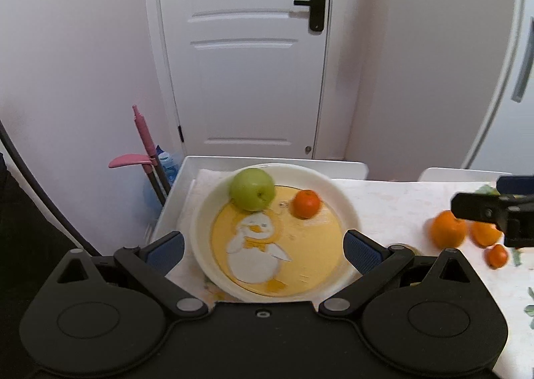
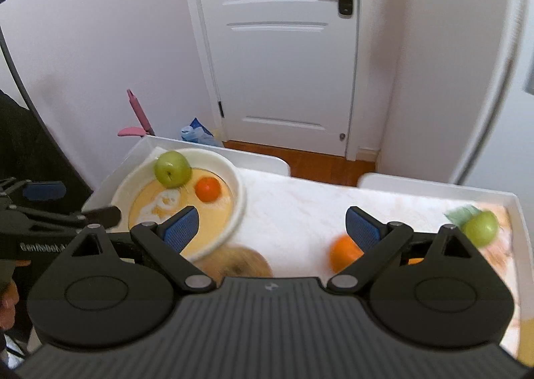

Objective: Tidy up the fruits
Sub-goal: 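Grasp the red cherry tomato with the left tool while the right tool grasps a tangerine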

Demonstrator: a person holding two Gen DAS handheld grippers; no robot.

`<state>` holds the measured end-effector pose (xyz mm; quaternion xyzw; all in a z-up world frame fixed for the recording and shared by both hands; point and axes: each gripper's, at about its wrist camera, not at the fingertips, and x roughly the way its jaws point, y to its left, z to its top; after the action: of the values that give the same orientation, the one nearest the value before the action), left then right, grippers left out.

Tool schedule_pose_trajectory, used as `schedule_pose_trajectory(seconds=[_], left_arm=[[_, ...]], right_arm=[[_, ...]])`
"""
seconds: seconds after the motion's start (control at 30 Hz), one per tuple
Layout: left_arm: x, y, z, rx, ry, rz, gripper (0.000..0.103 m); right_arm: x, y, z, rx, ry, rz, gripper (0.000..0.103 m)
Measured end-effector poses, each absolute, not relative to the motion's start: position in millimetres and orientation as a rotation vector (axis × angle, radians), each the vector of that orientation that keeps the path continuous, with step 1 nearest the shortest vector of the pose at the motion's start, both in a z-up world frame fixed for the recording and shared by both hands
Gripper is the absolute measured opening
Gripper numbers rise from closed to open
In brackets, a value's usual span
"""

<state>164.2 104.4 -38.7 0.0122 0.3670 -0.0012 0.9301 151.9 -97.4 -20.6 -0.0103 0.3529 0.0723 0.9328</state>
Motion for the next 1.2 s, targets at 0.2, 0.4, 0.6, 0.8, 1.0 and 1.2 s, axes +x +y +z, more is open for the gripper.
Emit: schedule_pose_trajectory(seconds=[0.2, 0.4, 0.6, 0.8, 1.0, 1.2], left_arm=[[140.9, 63.7, -33.0, 0.026, 0.732, -0.029, 0.103], [123.4, 16.6, -35.3, 0.028, 0.726, -0.06, 0.103], [109.7, -22.2, -49.5, 0.011, 0.747, -0.057, 0.102], [95.8, -54.7, -75.9, 0.006, 0.78, -0.036, 0.1], [85.9, -82.0, -109.9, 0.001, 0.821, -0.03, 0.093], [83.3, -99.9, -132.5, -0.013, 0.836, -0.022, 0.077]], right_arm=[[120.9, -143.5, -21.0, -0.049, 0.725, 0.139, 0.103], [100.2, -191.0, -26.6, -0.046, 0.733, 0.132, 0.103], [91.7, -225.4, -43.4, -0.06, 0.749, 0.148, 0.103], [93.5, -251.4, -70.5, -0.071, 0.769, 0.171, 0.103], [102.6, -264.7, -99.6, -0.078, 0.794, 0.189, 0.099], [111.2, -269.5, -118.3, -0.077, 0.807, 0.211, 0.096]])
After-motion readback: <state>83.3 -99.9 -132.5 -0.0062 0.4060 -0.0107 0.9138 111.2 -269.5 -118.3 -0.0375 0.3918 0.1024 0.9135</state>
